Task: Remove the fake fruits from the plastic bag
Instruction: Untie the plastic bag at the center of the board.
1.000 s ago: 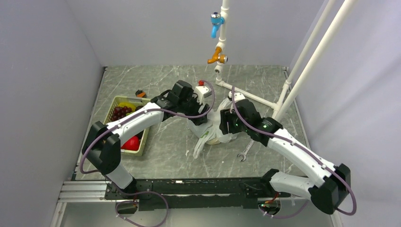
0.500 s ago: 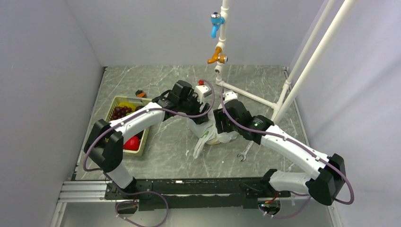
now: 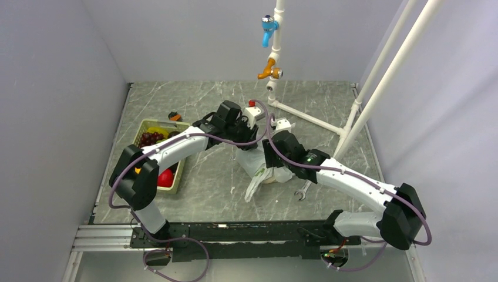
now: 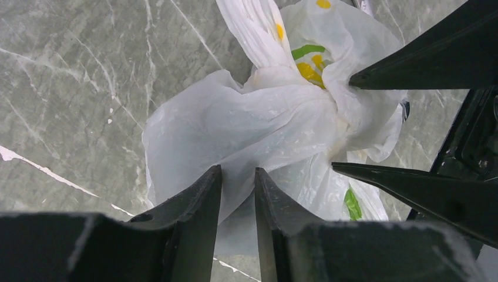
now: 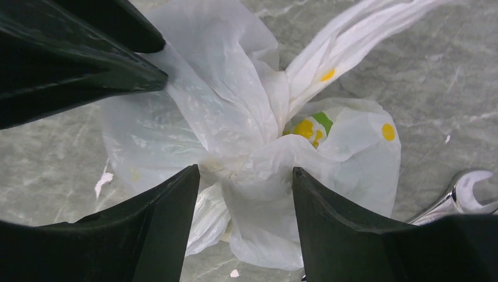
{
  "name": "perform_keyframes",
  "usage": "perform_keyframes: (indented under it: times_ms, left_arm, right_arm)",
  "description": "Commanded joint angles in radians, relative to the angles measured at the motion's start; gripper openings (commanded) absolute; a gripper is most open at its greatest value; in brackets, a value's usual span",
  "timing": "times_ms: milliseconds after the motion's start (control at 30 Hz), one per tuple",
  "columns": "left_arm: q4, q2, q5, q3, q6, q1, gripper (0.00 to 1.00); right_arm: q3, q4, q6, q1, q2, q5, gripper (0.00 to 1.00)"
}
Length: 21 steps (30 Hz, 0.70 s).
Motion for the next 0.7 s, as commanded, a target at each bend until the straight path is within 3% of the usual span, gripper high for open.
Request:
perform_keyframes:
  times_ms: [0, 100, 200, 267, 433, 667]
  left_arm:
    - [-0.014, 0.013, 0.030, 0.036, 0.002, -0.006, 0.31]
    - [-0.035, -0.004, 0.025, 0.044, 0.017, -0.006, 0.39]
    - [-0.019, -0.040, 0.035, 0.026, 0.031, -0.006, 0.58]
    - [-0.010, -0.054, 0.041, 0.019, 0.029, -0.006, 0.68]
    - [0.006, -0.075, 0.030, 0.004, 0.034, -0.012, 0.78]
    - [-0.038, -0.064, 0.019, 0.022, 0.107, -0.067, 0.88]
  right_arm:
    - [-0.021, 0.034, 0.053, 0.002, 0.005, 0.065, 0.62]
    - [-0.016, 0.002, 0.065, 0.004, -0.020, 0.100, 0.56]
    - [-0.062, 0.019, 0.075, 0.003, -0.091, 0.112, 0.32]
    - [-0.117, 0.067, 0.075, 0.003, -0.148, 0.088, 0.22]
    - [-0.150, 0.135, 0.039, 0.002, -0.178, 0.003, 0.01]
    - [-0.077, 0.167, -0.013, 0.003, -0.134, -0.164, 0.02]
